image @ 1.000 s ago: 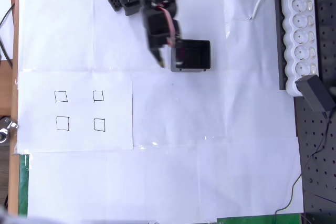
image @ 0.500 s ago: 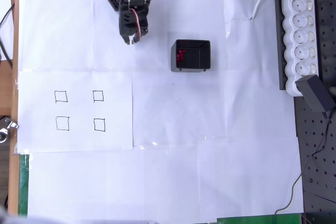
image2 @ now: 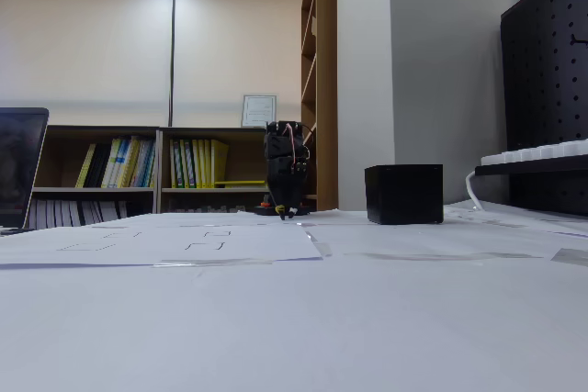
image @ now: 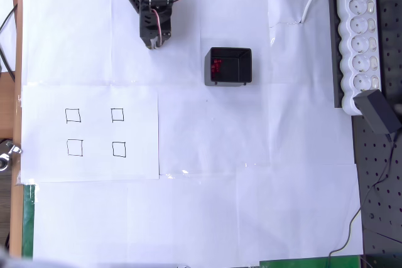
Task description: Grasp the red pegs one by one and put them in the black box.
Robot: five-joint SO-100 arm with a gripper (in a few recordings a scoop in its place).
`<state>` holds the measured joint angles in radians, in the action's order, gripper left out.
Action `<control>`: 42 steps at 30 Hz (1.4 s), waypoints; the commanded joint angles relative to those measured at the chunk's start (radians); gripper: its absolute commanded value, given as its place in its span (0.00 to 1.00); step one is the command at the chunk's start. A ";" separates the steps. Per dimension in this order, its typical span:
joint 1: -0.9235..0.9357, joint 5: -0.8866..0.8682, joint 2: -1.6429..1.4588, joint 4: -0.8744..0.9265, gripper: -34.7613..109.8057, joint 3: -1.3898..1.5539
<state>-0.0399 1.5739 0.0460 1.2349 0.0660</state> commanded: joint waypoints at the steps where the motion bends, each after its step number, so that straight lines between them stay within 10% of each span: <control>1: -0.005 -0.017 0.035 0.002 0.24 -0.015; 42: 0.026 -0.018 0.133 0.114 0.24 -0.040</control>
<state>-0.0046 1.5509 0.1641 1.3407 0.0368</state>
